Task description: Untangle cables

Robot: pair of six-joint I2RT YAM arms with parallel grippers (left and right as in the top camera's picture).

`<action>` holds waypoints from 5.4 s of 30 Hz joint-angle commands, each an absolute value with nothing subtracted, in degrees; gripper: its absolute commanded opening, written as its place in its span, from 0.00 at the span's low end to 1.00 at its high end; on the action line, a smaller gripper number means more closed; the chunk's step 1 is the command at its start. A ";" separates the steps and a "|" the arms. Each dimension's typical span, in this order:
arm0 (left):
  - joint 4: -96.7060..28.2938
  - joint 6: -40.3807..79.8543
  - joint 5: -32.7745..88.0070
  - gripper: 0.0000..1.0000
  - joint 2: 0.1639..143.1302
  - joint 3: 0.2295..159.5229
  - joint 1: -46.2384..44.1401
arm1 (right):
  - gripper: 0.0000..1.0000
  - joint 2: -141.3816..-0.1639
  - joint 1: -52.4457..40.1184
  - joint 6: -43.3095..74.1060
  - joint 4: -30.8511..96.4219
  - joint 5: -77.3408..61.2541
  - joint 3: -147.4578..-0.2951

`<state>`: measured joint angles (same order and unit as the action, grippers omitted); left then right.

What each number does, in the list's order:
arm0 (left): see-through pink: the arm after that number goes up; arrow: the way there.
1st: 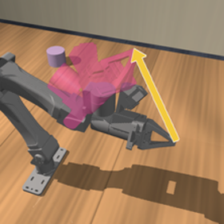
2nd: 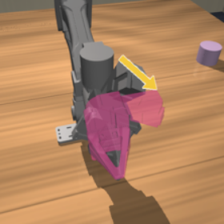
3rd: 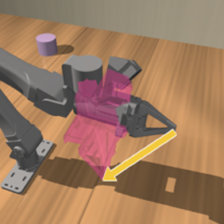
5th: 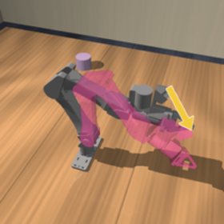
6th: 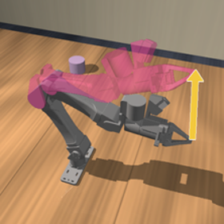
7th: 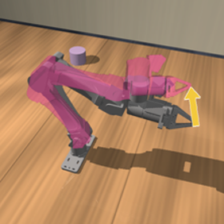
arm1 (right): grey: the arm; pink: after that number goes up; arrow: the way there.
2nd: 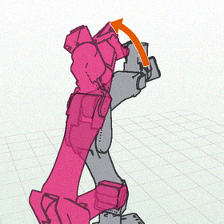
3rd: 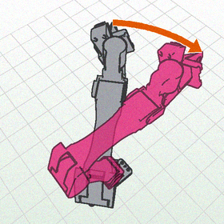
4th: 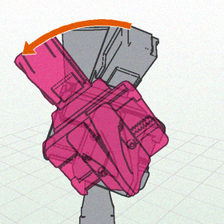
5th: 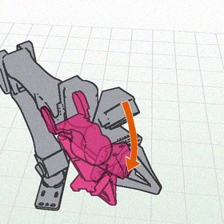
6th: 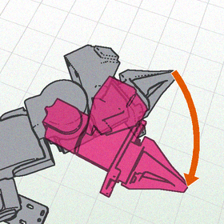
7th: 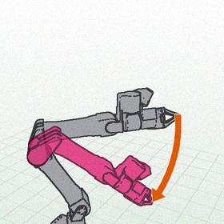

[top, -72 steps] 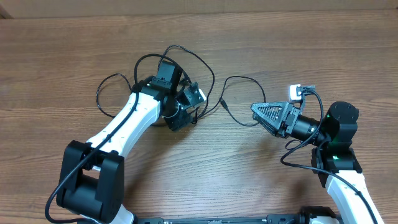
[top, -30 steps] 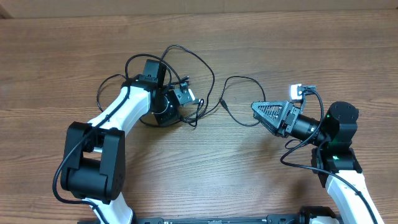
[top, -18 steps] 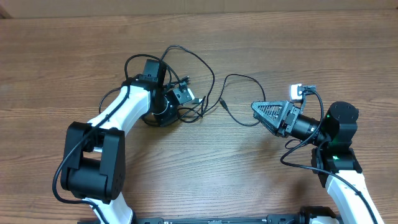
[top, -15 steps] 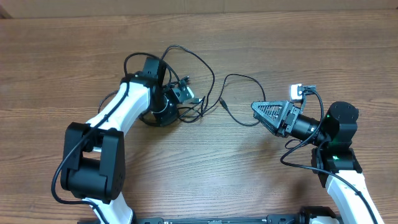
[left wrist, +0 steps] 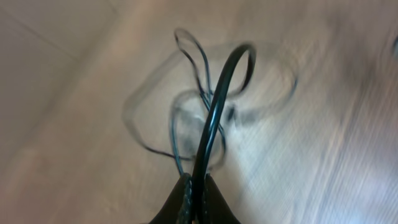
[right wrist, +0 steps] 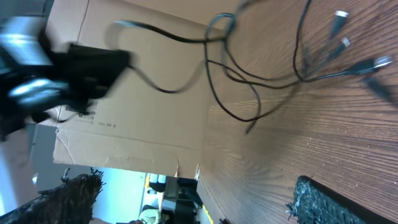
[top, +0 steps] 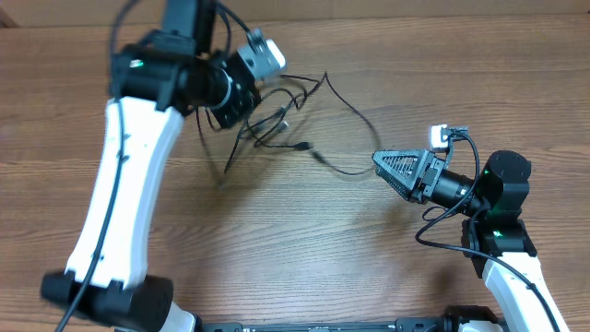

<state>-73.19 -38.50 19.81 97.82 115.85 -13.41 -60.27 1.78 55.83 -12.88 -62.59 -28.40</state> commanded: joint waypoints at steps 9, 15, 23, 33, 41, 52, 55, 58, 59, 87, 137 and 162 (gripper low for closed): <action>-64.20 -17.89 22.57 0.04 92.05 136.88 -13.52 | 1.00 -59.86 1.85 55.40 -13.10 -62.59 -28.88; -55.92 -10.61 22.55 0.04 89.76 138.58 -13.52 | 1.00 -59.86 1.85 55.40 -13.10 -62.59 -28.88; -49.98 -7.38 22.55 0.04 89.71 138.58 -13.50 | 1.00 -59.86 1.85 55.40 -13.10 -62.63 -28.88; -45.67 -6.20 16.45 0.04 89.69 138.58 -13.45 | 1.00 -59.86 1.85 55.40 -13.10 -62.87 -28.88; -49.82 -6.13 -0.78 0.04 89.76 138.50 -13.45 | 1.00 -59.86 1.85 55.37 -13.10 -63.02 -28.88; -52.49 -2.28 -9.04 0.04 92.23 138.47 -10.94 | 1.00 -59.86 1.85 55.37 -13.10 -63.02 -28.88; -52.93 2.39 -8.95 0.05 93.86 138.47 -7.92 | 1.00 -59.86 1.85 55.37 -13.10 -63.05 -28.88; -53.78 8.29 -8.01 0.04 96.03 138.47 -4.58 | 1.00 -59.86 1.85 55.37 -13.10 -63.02 -28.88; -53.93 9.58 -6.76 0.04 96.71 138.47 -3.70 | 1.00 -59.86 1.85 55.37 -13.10 -63.02 -28.88; -48.80 41.36 9.89 0.04 126.32 138.47 11.44 | 1.00 -59.86 1.85 55.37 -13.10 -60.80 -28.88; -61.21 30.85 14.46 0.99 133.01 138.26 28.42 | 1.00 -59.88 1.85 55.37 -13.08 -56.40 -28.88; -88.09 -16.03 3.62 0.99 133.80 119.37 19.46 | 1.00 -59.86 1.85 55.20 -13.08 -56.60 -28.88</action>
<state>-89.08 -9.87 5.30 132.90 125.10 19.20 -60.27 1.78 55.66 -12.84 -56.60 -28.40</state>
